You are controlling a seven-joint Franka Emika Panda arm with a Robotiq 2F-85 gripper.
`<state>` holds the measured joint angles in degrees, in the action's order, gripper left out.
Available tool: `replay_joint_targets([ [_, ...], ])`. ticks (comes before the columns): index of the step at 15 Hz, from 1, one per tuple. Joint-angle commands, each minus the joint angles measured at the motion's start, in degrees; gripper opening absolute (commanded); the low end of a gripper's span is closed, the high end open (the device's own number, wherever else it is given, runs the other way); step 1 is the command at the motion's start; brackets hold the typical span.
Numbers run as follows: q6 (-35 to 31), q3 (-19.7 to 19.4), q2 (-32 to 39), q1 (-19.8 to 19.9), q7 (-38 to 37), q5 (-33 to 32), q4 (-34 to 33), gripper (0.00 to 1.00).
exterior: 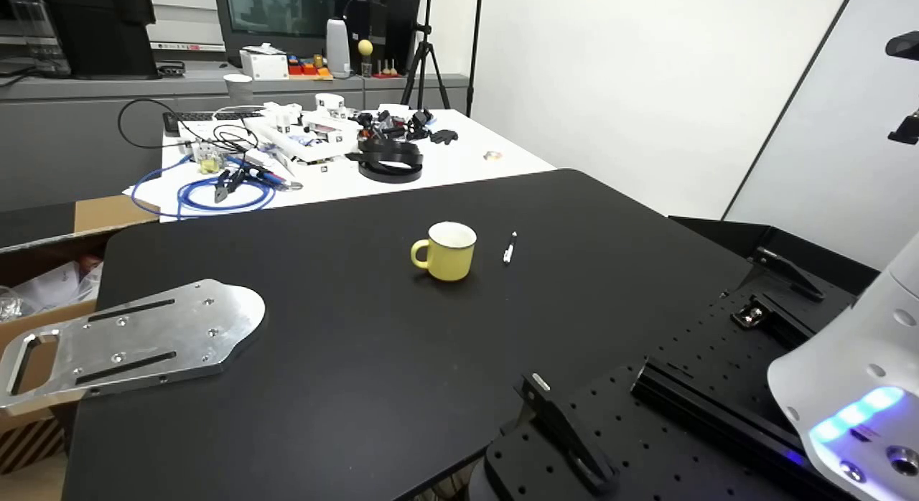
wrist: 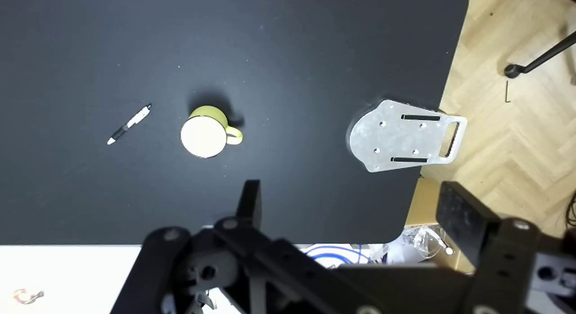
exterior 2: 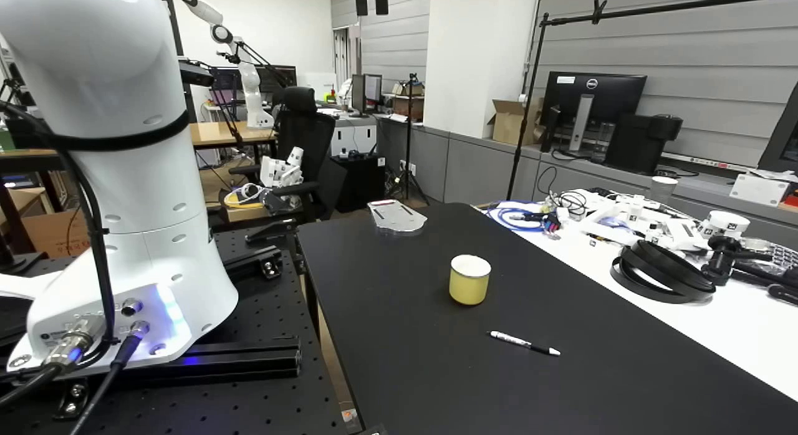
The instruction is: Put the pen in the cup
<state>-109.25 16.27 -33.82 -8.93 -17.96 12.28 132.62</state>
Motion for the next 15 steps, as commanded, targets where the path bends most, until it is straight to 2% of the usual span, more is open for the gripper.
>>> replay_joint_targets([
  [1,0.05,-0.34,0.10,-0.41,-0.19,-0.25,-0.09,1.00],
  [6,0.05,-0.34,0.10,-0.41,-0.19,-0.25,-0.09,1.00],
  [8,-1.15,-0.60,0.22,0.86,-1.05,-1.37,0.39,1.00],
  [15,-9.74,-4.08,3.09,9.79,-3.16,-10.68,3.01,1.00],
])
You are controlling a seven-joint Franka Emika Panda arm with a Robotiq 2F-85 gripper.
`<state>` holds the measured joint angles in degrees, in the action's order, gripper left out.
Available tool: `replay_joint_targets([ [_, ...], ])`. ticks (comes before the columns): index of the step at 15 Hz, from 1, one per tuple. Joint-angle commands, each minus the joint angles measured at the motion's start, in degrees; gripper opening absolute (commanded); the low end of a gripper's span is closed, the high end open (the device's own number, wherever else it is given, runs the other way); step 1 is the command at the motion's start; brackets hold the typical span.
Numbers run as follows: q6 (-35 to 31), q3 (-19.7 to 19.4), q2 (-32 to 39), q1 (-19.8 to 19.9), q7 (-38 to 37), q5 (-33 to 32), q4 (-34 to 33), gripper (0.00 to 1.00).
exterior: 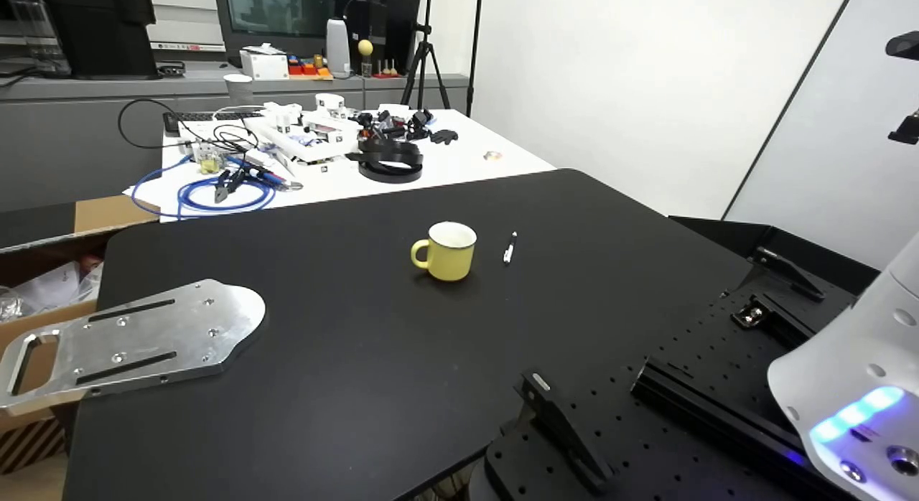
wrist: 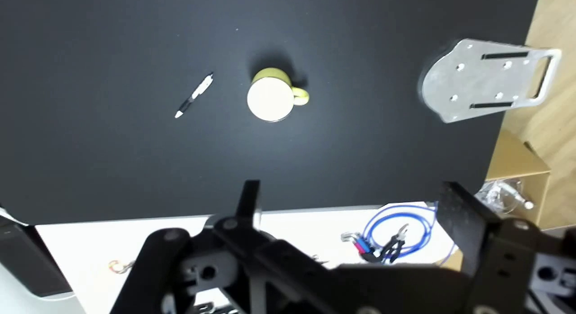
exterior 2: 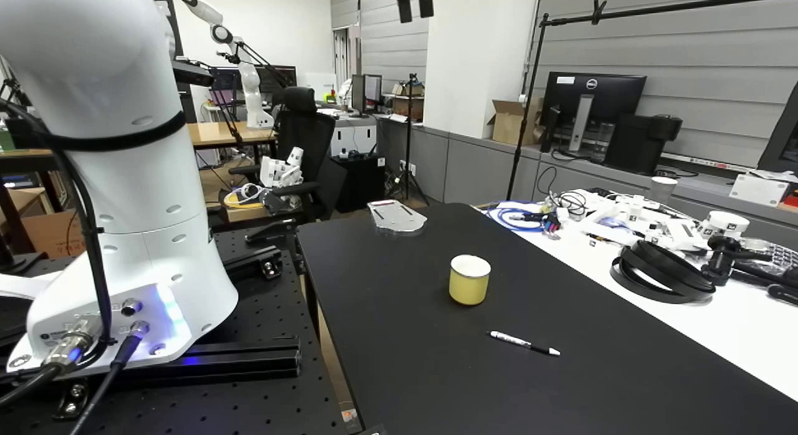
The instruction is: Put the pen in the cup
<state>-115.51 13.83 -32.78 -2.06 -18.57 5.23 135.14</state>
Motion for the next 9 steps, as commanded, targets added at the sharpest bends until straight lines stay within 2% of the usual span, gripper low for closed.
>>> replay_joint_targets([
  [1,-5.11,-2.26,3.14,4.39,-2.96,-5.17,0.64,1.00],
  [5,-13.12,-4.52,8.48,10.31,-8.10,-9.94,0.55,1.00],
  [9,-16.62,-6.25,15.04,14.51,-15.48,-12.08,-3.05,1.00],
])
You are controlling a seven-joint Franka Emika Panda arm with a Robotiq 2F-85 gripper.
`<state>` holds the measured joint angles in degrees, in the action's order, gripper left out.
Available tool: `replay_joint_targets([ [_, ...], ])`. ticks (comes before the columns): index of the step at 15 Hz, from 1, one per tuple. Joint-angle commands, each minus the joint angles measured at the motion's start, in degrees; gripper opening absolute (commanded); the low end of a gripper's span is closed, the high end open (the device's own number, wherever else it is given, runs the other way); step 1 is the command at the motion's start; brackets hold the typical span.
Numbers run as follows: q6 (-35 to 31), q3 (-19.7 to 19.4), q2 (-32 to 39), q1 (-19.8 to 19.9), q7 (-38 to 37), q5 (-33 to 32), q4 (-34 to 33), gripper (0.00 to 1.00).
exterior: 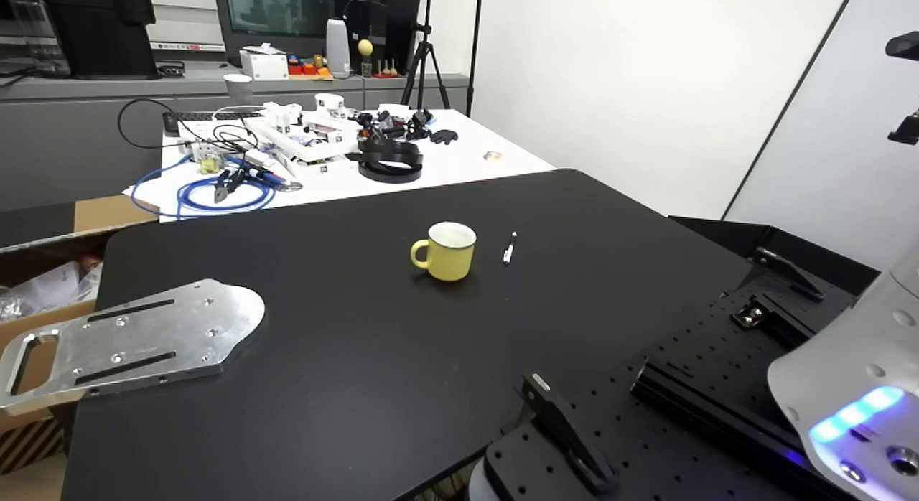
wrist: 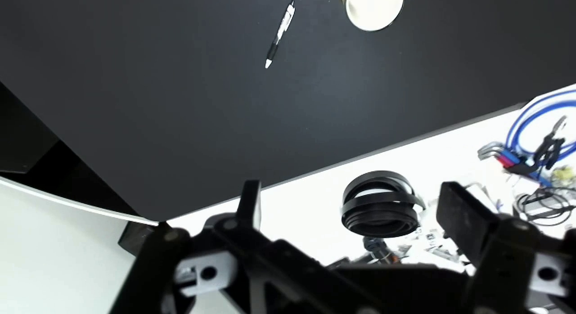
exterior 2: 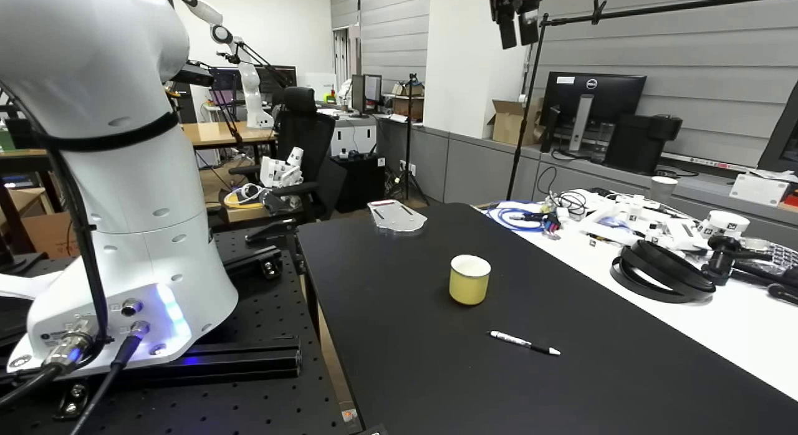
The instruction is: Put the pen in the cup
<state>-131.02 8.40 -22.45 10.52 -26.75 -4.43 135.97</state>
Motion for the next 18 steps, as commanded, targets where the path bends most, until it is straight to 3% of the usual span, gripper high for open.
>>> replay_joint_targets([
  [1,-2.02,-1.27,6.15,2.68,-9.35,-2.81,-4.71,1.00],
  [5,-5.05,-2.47,12.74,4.38,-20.21,-6.57,-9.34,1.00],
  [9,-4.96,-4.36,20.04,3.10,-34.33,-12.07,-15.47,1.00],
  [10,-4.62,-5.32,21.21,1.96,-34.35,-10.78,-16.39,1.00],
  [11,-6.24,-6.55,17.50,1.02,-29.75,-10.32,-11.99,1.00],
  [18,-6.09,-7.61,20.97,-0.13,-31.82,-10.05,-15.02,1.00],
])
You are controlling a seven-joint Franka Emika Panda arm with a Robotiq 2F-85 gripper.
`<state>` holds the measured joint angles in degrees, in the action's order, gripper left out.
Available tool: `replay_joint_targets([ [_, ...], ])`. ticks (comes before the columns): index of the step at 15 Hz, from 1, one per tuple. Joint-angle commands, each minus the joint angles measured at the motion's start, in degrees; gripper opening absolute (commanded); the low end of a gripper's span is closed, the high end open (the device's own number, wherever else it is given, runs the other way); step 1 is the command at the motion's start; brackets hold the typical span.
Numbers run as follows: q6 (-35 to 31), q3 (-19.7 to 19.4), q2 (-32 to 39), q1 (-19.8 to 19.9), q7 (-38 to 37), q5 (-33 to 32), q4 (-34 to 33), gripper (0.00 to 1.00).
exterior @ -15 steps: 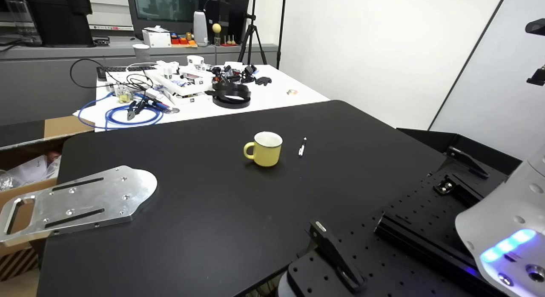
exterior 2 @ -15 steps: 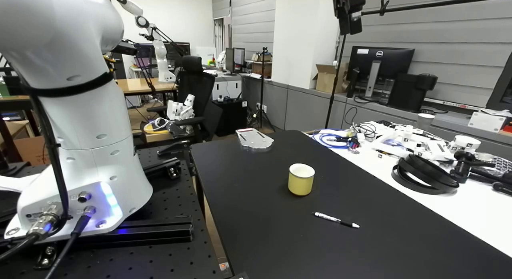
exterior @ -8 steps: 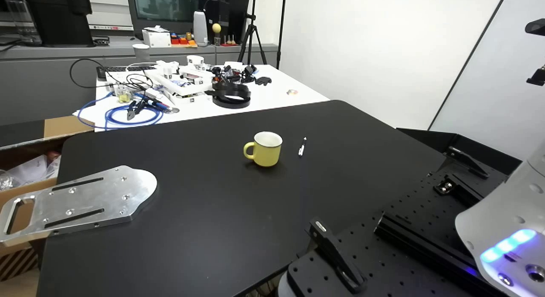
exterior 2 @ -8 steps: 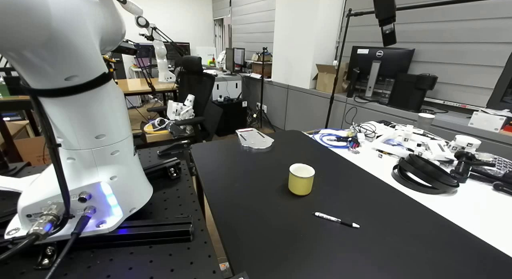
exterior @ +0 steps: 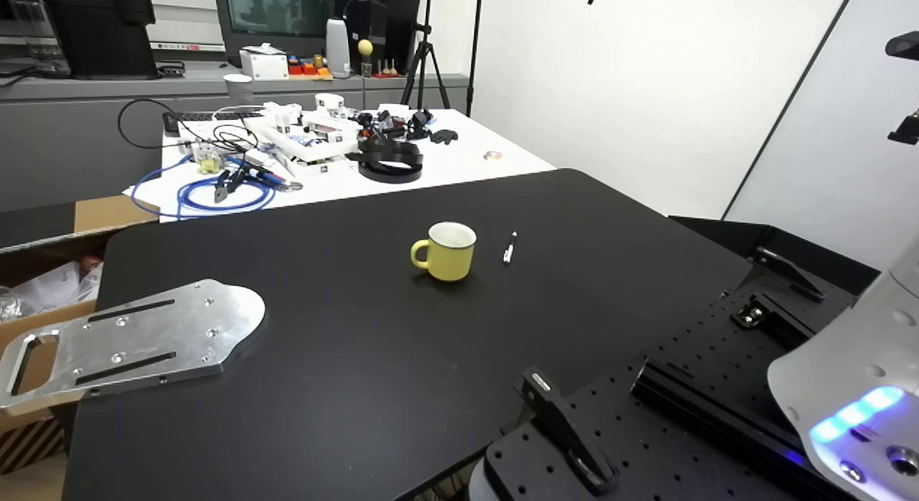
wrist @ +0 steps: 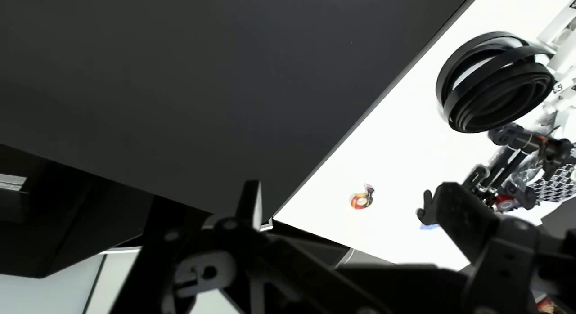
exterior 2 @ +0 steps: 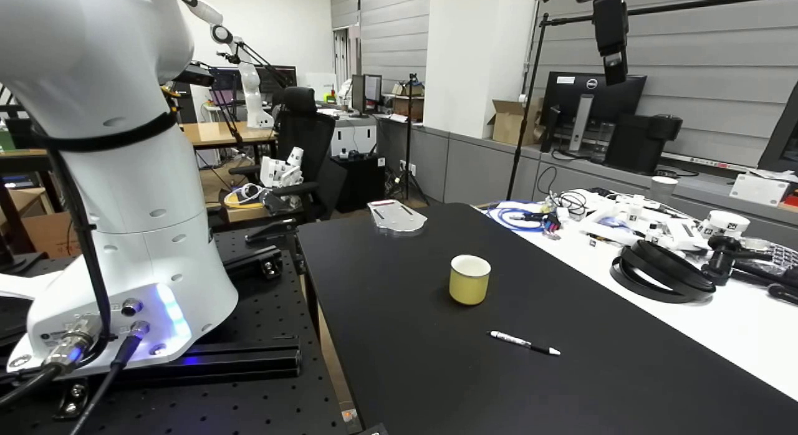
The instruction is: Put the pen in the cup
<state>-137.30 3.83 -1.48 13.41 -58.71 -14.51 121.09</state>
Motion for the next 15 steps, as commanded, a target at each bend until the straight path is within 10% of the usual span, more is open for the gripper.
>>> replay_joint_targets([
  [1,0.20,-3.05,0.00,-3.02,0.12,0.03,-0.17,1.00],
  [15,-3.47,-9.24,16.86,-9.71,-6.90,-1.39,-5.94,1.00],
])
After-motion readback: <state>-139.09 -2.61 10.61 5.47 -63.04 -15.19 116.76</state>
